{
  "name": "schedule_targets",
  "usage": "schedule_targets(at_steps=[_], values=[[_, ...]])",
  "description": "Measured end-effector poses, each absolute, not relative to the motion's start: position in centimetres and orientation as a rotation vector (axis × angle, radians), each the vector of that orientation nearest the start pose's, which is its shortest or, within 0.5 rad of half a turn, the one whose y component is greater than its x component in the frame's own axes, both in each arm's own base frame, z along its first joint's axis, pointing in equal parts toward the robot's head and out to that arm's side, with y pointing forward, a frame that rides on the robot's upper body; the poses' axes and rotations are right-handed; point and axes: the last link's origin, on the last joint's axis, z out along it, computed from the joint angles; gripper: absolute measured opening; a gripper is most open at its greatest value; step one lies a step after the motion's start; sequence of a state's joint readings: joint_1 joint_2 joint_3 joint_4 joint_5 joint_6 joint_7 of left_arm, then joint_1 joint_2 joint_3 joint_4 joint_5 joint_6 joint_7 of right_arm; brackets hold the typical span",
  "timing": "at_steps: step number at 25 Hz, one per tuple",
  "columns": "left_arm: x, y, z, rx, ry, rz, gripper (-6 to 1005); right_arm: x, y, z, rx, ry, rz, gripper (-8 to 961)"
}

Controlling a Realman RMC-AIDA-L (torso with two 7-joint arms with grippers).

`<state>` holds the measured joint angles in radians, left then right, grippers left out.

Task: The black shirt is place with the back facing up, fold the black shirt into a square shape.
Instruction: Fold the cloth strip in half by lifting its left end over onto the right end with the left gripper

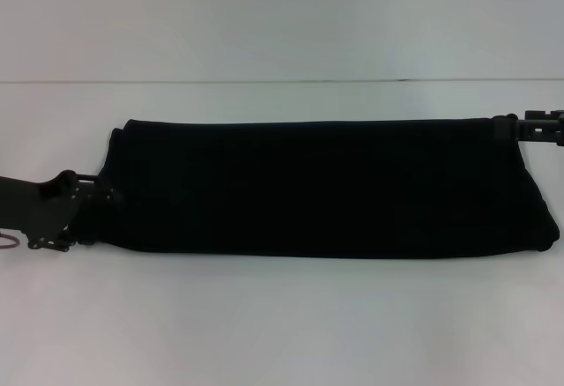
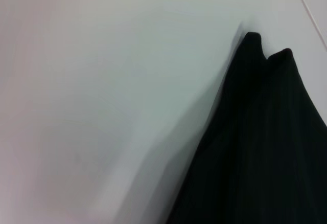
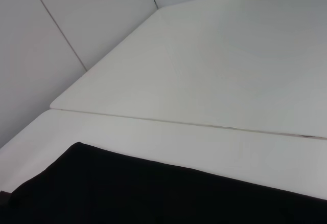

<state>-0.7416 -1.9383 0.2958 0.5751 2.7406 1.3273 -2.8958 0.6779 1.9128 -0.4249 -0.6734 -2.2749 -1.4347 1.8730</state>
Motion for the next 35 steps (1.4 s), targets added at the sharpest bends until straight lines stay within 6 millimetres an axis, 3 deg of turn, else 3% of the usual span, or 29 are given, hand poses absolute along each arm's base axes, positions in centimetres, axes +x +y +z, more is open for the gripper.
schedule_targets(at_steps=[2,13,26,31,35], values=[[-32.9,38.1,5.8,1.904,2.915,0.463,861,28.6,39.5,9.4,-2.365,1.13,0.517,927],[-33.6,37.8,5.6,1.949,2.905,0.498,437,28.6,39.5,9.4,-2.366,1.125,0.516,927],[-34.3,37.1,5.5,2.035,2.856,0.516,63,28.9,39.6,9.3,-2.353,1.126,0.511,926],[-34.7,36.7,5.7,2.196,2.749,0.547,61,28.9,39.9,9.1,-2.31,1.143,0.553,926],[-36.0,35.7,7.6,2.281,2.711,0.673,59,28.6,40.1,8.7,-2.275,1.155,0.612,926]])
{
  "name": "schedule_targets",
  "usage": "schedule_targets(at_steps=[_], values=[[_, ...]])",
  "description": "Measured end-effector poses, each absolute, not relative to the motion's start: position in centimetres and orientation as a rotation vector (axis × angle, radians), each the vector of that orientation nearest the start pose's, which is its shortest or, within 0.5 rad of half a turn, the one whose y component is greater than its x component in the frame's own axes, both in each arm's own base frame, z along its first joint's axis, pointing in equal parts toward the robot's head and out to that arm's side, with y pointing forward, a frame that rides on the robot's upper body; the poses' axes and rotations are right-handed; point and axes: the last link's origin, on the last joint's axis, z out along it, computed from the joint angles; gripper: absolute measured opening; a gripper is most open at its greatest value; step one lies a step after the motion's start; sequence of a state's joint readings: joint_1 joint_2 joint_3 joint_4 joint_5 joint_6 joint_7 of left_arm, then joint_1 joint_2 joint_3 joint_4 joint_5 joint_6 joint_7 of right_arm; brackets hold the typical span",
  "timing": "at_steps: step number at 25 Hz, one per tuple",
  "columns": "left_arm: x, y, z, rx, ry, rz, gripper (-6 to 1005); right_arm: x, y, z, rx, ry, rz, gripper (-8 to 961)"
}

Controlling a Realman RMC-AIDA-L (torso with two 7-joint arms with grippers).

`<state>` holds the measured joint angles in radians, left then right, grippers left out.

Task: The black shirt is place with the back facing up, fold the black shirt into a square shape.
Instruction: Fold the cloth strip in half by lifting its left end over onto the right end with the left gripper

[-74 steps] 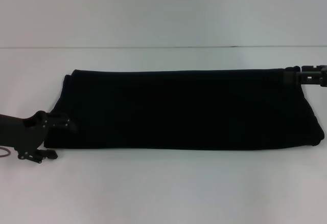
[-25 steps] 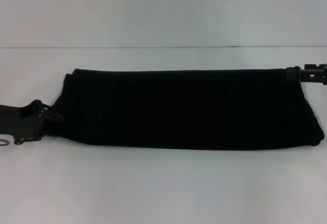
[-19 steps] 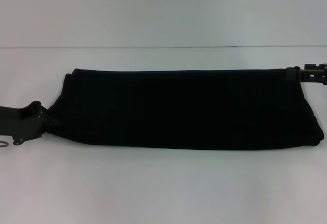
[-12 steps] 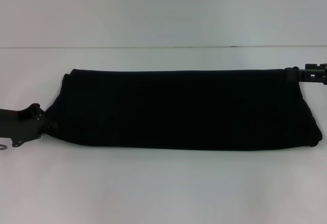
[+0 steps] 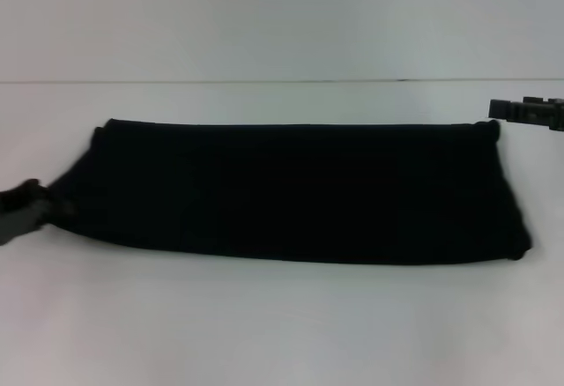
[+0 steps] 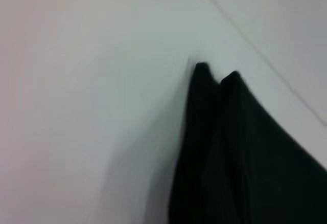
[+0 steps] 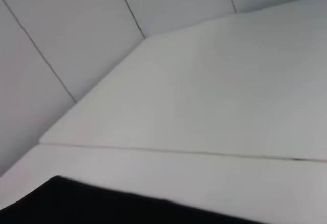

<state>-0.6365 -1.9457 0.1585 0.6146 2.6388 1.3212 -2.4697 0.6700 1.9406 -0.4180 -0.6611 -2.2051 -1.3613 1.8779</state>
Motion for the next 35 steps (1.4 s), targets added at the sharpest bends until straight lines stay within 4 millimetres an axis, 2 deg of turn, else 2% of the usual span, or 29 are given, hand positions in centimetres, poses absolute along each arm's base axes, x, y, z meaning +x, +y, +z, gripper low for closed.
schedule_targets(at_steps=[7,10,12,14,15,16,19,20,21,22,24,27,31,33,34,35], values=[[-39.1,32.9,13.2,2.348,2.811,0.735,60,28.0,40.7,7.7,-2.212,1.178,0.687,927],[-39.9,32.0,14.7,2.352,2.85,0.752,60,27.6,41.0,7.1,-2.211,1.176,0.693,924],[-39.6,32.0,15.2,2.37,2.821,0.768,60,27.4,41.1,6.8,-2.216,1.175,0.695,922],[-38.1,32.8,15.6,2.422,2.708,0.823,59,27.3,41.1,6.7,-2.217,1.174,0.698,920],[-35.5,34.1,15.7,2.486,2.514,0.917,59,27.4,41.1,6.7,-2.215,1.175,0.7,919],[-35.5,34.1,15.7,2.486,2.514,0.917,59,27.4,41.0,6.7,-2.215,1.177,0.702,918],[-30.2,36.6,14.9,2.558,2.14,1.031,59,27.9,40.6,6.8,-2.208,1.185,0.702,916],[-27.0,38.0,13.6,2.57,1.956,1.039,59,28.2,40.5,7.0,-2.201,1.189,0.699,915],[-27.0,38.0,13.6,2.57,1.956,1.039,59,28.5,40.3,7.2,-2.193,1.193,0.695,914],[-24.9,38.9,12.0,2.565,1.855,1.013,59,28.8,40.0,7.3,-2.191,1.198,0.695,913],[-22.3,39.8,9.4,2.556,1.752,0.976,58,29.5,39.5,7.7,-2.18,1.209,0.697,911],[-18.6,40.5,4.0,2.539,1.64,0.925,58,30.5,38.7,8.5,-2.162,1.212,0.704,908],[-16.6,39.9,-3.0,2.479,1.662,0.949,60,31.6,37.9,9.5,-2.145,1.211,0.702,904],[-16.9,39.2,-7.0,2.407,1.763,1.027,60,31.8,37.7,9.9,-2.147,1.204,0.696,902],[-17.1,38.9,-7.9,2.374,1.795,1.05,59,31.9,37.6,10.0,-2.149,1.199,0.693,901],[-17.6,38.2,-9.8,2.323,1.87,1.08,59,32.0,37.6,10.2,-2.148,1.194,0.687,900]])
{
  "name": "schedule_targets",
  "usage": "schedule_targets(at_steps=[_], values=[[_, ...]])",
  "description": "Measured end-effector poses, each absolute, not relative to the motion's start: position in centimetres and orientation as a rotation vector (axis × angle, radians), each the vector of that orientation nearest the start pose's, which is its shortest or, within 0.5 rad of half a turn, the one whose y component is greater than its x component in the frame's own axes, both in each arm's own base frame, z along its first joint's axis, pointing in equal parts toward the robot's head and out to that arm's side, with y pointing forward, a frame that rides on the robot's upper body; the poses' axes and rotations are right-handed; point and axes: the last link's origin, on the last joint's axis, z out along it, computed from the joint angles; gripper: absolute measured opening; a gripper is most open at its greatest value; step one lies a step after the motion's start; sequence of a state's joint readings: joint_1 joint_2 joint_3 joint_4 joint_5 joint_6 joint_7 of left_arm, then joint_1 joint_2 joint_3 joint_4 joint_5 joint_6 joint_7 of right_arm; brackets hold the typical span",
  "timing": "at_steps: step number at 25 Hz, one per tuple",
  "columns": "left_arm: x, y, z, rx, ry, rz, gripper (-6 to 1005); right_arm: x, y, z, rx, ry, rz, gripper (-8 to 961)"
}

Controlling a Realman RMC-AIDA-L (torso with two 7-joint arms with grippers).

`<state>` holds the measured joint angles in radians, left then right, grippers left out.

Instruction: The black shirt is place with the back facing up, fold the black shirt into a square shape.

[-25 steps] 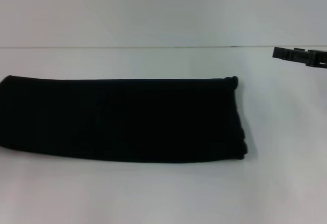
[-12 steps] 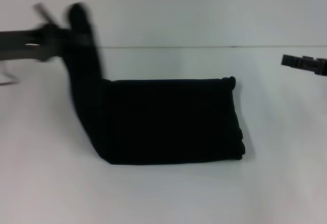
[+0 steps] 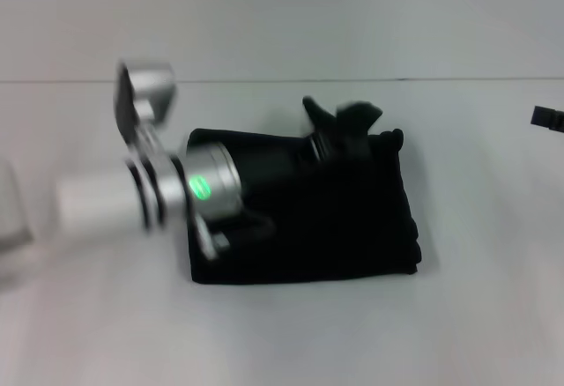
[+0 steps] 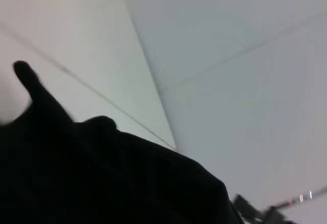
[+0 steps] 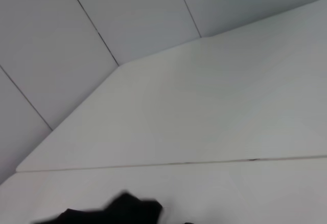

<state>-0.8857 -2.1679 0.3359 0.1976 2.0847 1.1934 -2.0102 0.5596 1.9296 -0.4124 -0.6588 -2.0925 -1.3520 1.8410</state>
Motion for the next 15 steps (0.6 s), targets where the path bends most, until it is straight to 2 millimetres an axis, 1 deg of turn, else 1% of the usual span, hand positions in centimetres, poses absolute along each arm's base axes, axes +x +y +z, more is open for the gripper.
schedule_targets(at_steps=[2,3,5,7,10,13,15], values=[[-18.1,36.7,-12.1,-2.209,-1.87,-1.098,58,32.2,37.6,10.4,-2.151,1.183,0.677,898],[-18.1,36.2,-12.7,-2.2,-1.867,-1.109,69,32.2,37.5,10.4,-2.156,1.18,0.671,897],[-17.7,35.2,-13.3,-2.246,-1.79,-1.157,92,32.2,37.5,10.4,-2.162,1.177,0.663,896],[-16.8,34.4,-13.5,-2.317,-1.719,-1.212,115,32.3,37.6,10.4,-2.161,1.176,0.658,894],[-15.8,33.6,-13.2,-2.409,-1.655,-1.283,149,32.3,37.6,10.4,-2.163,1.182,0.648,891],[-14.5,32.6,-11.9,-2.556,-1.53,-1.404,183,32.4,37.6,10.0,-2.174,1.22,0.616,888],[-14.2,32.1,-10.5,-2.645,-1.42,-1.486,328,32.1,37.8,9.6,-2.189,1.274,0.588,886]])
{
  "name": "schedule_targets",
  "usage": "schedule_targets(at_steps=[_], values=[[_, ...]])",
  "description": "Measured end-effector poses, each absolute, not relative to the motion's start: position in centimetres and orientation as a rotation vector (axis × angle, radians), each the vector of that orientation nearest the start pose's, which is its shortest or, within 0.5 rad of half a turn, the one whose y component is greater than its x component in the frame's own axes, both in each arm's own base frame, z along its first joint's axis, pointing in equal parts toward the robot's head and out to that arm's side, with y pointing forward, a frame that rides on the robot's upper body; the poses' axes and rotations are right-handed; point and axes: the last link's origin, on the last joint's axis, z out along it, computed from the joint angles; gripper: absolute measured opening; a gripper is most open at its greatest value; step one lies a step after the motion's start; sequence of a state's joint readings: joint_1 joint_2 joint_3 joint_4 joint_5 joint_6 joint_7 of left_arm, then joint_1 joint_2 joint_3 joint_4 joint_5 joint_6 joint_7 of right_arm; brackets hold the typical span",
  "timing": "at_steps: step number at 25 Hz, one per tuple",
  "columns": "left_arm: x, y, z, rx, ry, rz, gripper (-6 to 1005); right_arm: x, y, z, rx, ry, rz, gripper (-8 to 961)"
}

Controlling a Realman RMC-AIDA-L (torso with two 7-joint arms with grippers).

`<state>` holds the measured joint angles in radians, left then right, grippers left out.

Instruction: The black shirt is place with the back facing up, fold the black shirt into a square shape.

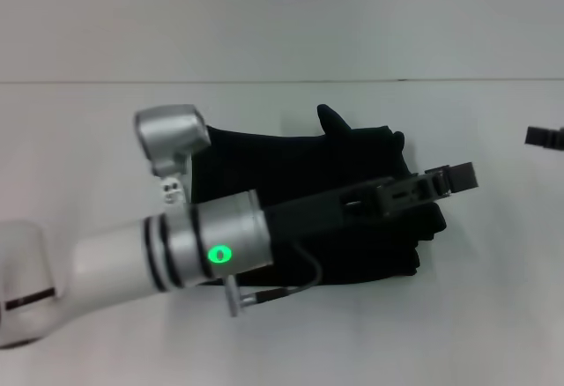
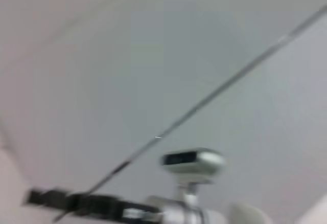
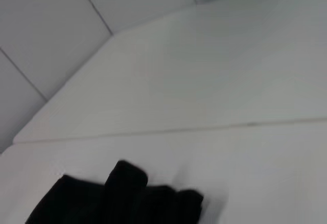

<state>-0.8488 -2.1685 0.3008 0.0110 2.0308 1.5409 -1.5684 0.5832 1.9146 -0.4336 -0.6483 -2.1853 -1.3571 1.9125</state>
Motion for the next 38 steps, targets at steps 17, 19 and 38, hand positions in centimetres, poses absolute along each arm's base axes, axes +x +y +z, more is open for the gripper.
schedule_targets(at_steps=[17,19,38], values=[[-23.2,29.7,-3.3,-2.824,-0.823,-1.127,926,22.7,42.2,1.6,-2.448,1.412,0.404,870],[-23.4,29.3,-3.0,-2.858,-0.796,-1.112,922,21.9,42.8,0.4,-2.452,1.395,0.367,868],[-23.7,28.7,-2.9,-2.951,-0.767,-1.029,904,20.0,43.1,-5.6,-2.426,1.368,0.291,482]])
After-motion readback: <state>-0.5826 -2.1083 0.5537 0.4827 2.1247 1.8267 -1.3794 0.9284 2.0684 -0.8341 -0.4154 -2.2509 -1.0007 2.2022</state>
